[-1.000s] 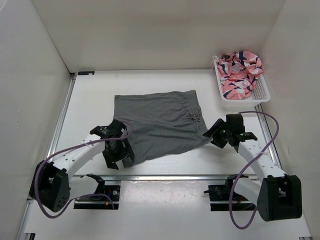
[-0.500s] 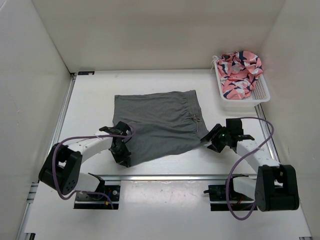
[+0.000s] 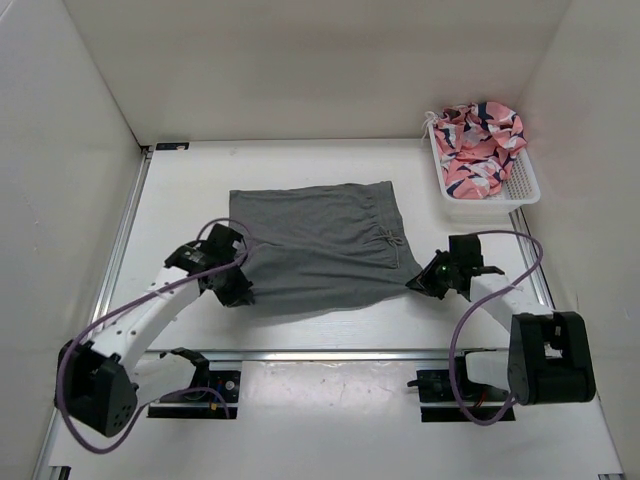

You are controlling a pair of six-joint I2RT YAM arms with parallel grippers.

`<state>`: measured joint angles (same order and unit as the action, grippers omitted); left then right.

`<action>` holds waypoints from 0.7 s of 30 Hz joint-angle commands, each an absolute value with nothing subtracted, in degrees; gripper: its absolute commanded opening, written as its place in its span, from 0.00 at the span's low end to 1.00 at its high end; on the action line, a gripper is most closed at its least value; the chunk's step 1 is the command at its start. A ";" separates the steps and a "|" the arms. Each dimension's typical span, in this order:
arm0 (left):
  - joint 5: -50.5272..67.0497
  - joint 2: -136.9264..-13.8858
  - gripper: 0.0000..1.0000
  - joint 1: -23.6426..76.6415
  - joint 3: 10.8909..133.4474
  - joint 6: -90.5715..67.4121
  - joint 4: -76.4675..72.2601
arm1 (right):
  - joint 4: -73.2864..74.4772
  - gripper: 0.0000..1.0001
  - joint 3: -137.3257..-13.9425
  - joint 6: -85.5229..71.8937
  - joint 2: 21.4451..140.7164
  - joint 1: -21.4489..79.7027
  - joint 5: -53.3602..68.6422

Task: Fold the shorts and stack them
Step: Fold the shorts

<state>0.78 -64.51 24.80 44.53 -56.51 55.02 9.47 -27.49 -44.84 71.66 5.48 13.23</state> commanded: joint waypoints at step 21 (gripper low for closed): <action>-4.83 -91.11 0.10 3.08 91.84 -42.63 59.33 | 35.86 0.01 -72.73 -34.01 84.62 7.47 5.02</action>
<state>0.27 -87.74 5.80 88.23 -45.82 60.84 34.17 -66.13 -37.04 80.64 8.14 11.90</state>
